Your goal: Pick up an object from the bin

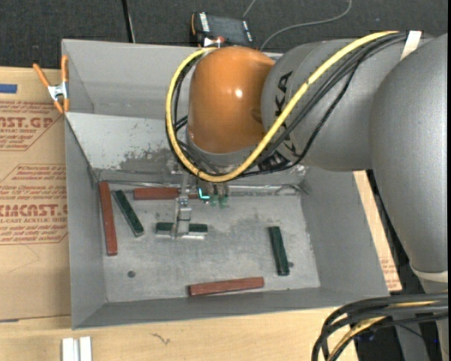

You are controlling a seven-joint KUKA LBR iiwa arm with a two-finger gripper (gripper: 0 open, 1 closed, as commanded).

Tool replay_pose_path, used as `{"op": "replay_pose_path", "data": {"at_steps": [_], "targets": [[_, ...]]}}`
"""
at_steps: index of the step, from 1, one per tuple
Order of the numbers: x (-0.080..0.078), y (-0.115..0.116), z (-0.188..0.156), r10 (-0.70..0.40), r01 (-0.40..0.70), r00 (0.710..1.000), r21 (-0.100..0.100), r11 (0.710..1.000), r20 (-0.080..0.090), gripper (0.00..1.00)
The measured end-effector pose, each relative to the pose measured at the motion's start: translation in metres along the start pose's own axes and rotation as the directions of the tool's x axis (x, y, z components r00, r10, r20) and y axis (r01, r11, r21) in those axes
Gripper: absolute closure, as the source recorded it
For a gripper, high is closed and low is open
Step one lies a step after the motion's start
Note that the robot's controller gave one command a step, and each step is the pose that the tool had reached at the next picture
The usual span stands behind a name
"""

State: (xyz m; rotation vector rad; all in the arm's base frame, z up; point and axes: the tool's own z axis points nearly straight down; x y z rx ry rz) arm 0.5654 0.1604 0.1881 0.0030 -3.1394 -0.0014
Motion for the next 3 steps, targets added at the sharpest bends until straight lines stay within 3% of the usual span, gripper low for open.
{"op": "replay_pose_path", "data": {"at_steps": [1, 2, 3], "targets": [[-0.019, -0.001, 0.121, 0.026, -0.026, 1.0, -0.002, 1.0, 0.006, 0.0], [-0.024, -0.062, 0.117, 0.023, -0.023, 1.0, 0.002, 1.0, 0.007, 0.0], [-0.026, -0.058, 0.113, 0.019, -0.019, 1.0, -0.003, 1.0, 0.016, 1.0]]}}
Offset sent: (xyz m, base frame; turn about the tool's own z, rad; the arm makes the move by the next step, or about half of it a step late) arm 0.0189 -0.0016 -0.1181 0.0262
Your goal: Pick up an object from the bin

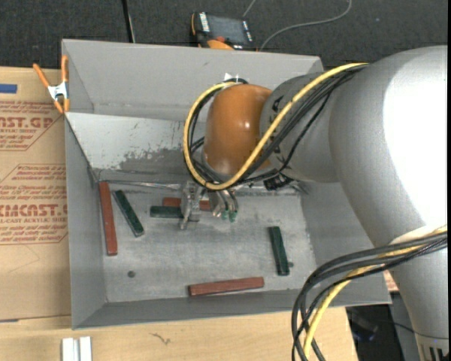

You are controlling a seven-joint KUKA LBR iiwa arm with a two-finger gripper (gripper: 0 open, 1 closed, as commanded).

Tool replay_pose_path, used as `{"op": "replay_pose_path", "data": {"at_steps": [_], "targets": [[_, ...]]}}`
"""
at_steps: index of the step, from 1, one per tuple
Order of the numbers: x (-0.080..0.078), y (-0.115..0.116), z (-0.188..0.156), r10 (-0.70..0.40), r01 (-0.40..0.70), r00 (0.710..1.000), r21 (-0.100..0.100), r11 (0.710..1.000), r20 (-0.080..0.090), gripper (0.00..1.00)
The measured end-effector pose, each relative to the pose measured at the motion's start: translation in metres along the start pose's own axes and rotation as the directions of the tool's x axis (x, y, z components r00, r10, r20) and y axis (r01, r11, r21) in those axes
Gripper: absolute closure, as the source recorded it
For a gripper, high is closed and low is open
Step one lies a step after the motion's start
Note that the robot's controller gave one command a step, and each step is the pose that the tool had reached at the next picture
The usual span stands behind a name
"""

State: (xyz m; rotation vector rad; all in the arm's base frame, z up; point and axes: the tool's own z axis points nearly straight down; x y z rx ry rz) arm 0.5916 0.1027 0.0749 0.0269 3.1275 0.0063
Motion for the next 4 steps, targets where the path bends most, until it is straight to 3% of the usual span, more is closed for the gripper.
{"op": "replay_pose_path", "data": {"at_steps": [1, 2, 3, 4], "targets": [[0.0039, -0.0007, 0.0044, 0.0, 0.0, 1.0, 0.002, 1.0, -0.013, 0.0], [0.0012, -0.0003, 0.0016, 0.0, 0.0, 1.0, 0.0, 1.0, -0.004, 1.0], [0.0039, -0.0008, 0.0045, 0.0, 0.0, 1.0, 0.002, 1.0, -0.013, 0.0], [0.0014, -0.0002, 0.0019, 0.0, 0.0, 1.0, 0.0, 1.0, -0.004, 1.0]]}}
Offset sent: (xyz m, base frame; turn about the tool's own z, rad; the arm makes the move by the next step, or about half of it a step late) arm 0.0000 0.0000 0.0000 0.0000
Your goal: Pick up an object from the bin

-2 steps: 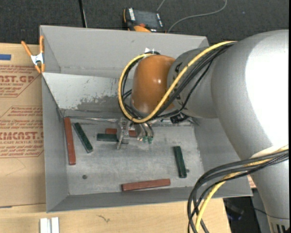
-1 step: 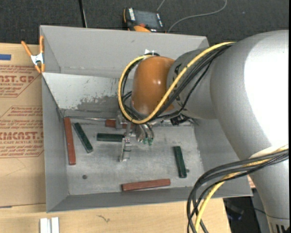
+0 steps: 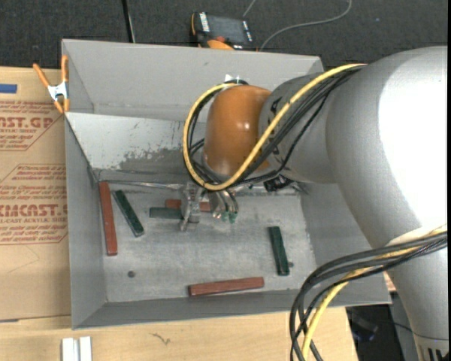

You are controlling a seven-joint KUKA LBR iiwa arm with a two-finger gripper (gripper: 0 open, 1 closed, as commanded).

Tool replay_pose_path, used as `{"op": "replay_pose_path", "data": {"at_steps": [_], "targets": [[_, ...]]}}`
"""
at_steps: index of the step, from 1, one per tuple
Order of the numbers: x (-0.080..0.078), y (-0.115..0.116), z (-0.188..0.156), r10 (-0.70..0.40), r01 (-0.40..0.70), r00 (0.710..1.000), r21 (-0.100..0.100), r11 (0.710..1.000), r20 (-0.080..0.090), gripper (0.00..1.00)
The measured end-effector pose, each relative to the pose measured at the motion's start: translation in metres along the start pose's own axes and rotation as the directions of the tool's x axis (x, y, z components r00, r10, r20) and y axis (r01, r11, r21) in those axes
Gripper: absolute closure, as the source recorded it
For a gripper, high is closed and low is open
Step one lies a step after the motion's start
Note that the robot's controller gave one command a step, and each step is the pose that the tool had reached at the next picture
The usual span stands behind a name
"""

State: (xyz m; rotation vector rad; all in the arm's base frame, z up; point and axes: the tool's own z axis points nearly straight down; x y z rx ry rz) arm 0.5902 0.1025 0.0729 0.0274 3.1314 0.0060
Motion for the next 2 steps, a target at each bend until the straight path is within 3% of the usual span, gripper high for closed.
{"op": "replay_pose_path", "data": {"at_steps": [1, 2], "targets": [[0.002, 0.0, 0.002, 0.0, 0.0, 1.0, 0.002, 1.0, -0.008, 0.0], [0.01, 0.024, 0.002, -0.4, 0.4, 0.916, -0.001, 0.916, -0.006, 0.0]]}}
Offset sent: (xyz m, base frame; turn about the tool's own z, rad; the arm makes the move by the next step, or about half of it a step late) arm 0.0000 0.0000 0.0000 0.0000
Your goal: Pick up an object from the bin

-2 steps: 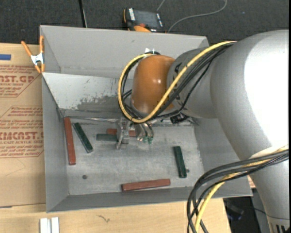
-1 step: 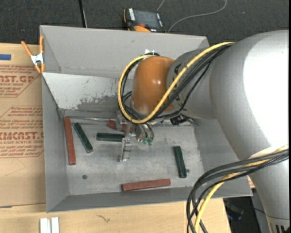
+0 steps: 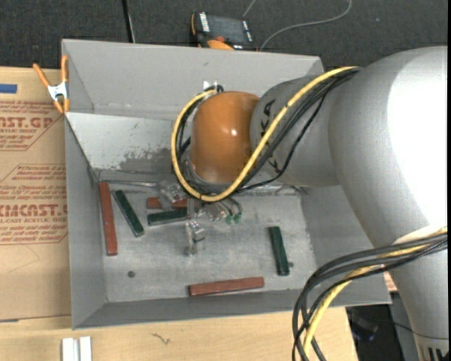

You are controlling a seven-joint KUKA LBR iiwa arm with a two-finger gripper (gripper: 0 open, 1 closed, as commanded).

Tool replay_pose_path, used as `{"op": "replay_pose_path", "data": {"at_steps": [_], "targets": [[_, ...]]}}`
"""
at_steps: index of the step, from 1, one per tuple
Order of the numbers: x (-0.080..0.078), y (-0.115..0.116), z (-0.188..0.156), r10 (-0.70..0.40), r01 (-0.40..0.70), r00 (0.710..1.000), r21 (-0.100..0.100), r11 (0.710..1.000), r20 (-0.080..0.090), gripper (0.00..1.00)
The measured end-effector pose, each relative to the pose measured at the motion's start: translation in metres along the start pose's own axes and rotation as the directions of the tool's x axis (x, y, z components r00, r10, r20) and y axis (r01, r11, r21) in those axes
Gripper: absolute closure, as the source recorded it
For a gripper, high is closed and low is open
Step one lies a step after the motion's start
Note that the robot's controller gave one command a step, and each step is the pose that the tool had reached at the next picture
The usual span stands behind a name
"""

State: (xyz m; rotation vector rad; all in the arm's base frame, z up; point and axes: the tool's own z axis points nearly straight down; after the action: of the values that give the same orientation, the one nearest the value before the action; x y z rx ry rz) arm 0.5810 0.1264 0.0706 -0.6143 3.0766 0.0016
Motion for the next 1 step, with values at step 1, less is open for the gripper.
{"op": "replay_pose_path", "data": {"at_steps": [1], "targets": [[-0.0017, -0.0004, -0.0025, 0.003, -0.003, 1.0, -0.001, 1.0, 0.006, 1.0]]}}
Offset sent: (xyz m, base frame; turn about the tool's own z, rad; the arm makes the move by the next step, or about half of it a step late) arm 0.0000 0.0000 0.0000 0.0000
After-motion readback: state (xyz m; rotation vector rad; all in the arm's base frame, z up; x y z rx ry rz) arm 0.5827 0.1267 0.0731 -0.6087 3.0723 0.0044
